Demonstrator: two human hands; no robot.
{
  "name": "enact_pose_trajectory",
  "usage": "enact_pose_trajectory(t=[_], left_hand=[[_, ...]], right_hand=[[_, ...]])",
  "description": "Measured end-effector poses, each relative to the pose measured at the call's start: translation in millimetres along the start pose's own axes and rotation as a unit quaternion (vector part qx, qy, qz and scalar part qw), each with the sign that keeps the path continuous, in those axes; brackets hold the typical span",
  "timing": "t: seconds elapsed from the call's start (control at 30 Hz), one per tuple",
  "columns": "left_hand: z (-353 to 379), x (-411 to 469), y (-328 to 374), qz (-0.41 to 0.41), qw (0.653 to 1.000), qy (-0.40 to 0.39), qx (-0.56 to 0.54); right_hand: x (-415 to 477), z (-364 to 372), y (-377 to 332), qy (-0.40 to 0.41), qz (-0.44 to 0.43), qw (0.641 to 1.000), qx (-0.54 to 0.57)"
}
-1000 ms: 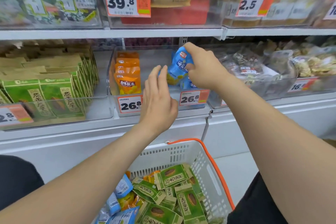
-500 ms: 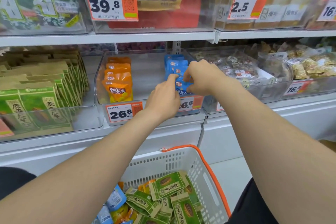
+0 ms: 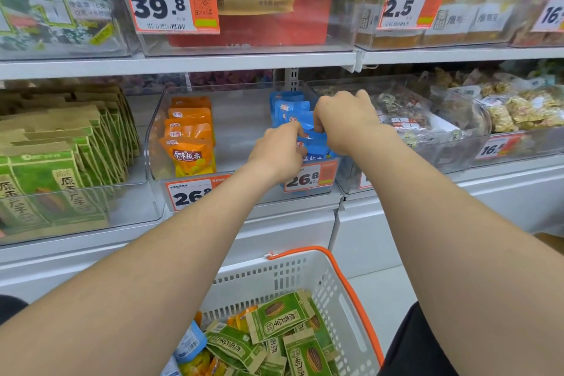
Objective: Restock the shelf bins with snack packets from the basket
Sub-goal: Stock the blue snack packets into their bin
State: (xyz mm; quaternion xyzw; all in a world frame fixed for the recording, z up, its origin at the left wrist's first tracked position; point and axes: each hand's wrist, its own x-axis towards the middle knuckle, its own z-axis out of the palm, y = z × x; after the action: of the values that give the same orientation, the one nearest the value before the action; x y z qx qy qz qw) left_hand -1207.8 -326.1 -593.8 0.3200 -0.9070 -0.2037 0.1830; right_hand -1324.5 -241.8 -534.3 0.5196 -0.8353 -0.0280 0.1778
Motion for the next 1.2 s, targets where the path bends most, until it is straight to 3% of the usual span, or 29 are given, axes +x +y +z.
enact_pose_trajectory(t=[0.27,0.5,0.83,1.2], left_hand=[[-6,-1,-2,-0.012,0.997,-0.033,-0.073],[-11,-5,4,-0.075,0.987,-0.063,-0.125],[-18,1,4,-0.121,0.967,-0.131,-0.182],[-16,7,-8,-0.039,0.969,-0.13,-0.205]], right_hand=[[6,8,3,0.003,0.054,0.995,0.085],[6,10,1,0.016,0.059,0.993,0.097],[14,1,6,-0.029,-0.05,0.998,-0.005],[21,8,20,-0.012,-0.076,0.997,0.023]])
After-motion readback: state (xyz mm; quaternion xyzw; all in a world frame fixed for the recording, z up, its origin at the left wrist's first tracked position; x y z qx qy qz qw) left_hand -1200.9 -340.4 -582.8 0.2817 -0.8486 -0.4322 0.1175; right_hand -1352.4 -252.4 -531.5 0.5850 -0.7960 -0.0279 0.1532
